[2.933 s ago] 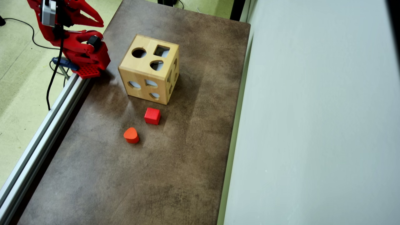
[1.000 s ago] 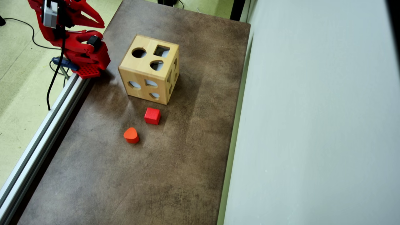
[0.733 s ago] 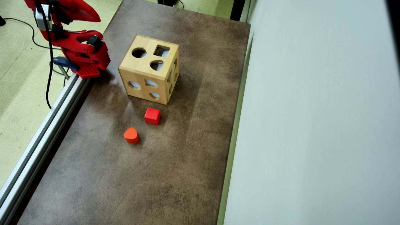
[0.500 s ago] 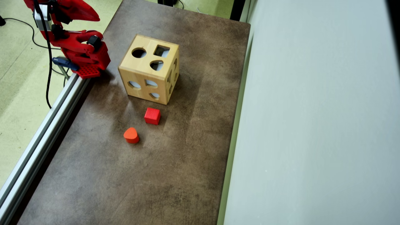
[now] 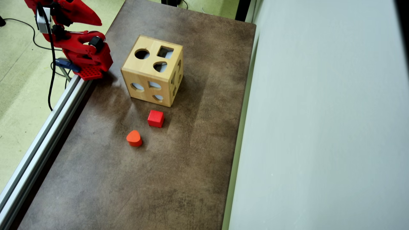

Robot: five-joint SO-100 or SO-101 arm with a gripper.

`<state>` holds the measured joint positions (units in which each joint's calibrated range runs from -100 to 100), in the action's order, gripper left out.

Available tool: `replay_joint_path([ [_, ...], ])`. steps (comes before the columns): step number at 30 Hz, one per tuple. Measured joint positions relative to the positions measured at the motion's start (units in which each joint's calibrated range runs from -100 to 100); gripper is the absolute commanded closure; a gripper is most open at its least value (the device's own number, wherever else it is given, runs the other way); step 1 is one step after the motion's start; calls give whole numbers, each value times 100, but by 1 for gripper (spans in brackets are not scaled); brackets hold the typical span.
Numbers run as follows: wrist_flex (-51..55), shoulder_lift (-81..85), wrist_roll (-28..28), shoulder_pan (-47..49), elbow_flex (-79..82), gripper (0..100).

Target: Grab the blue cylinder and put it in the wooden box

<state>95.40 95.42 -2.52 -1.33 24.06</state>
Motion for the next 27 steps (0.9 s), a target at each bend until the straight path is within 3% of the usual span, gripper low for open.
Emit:
replay_joint_path([
  [27, 32, 0, 15, 0, 0, 98],
])
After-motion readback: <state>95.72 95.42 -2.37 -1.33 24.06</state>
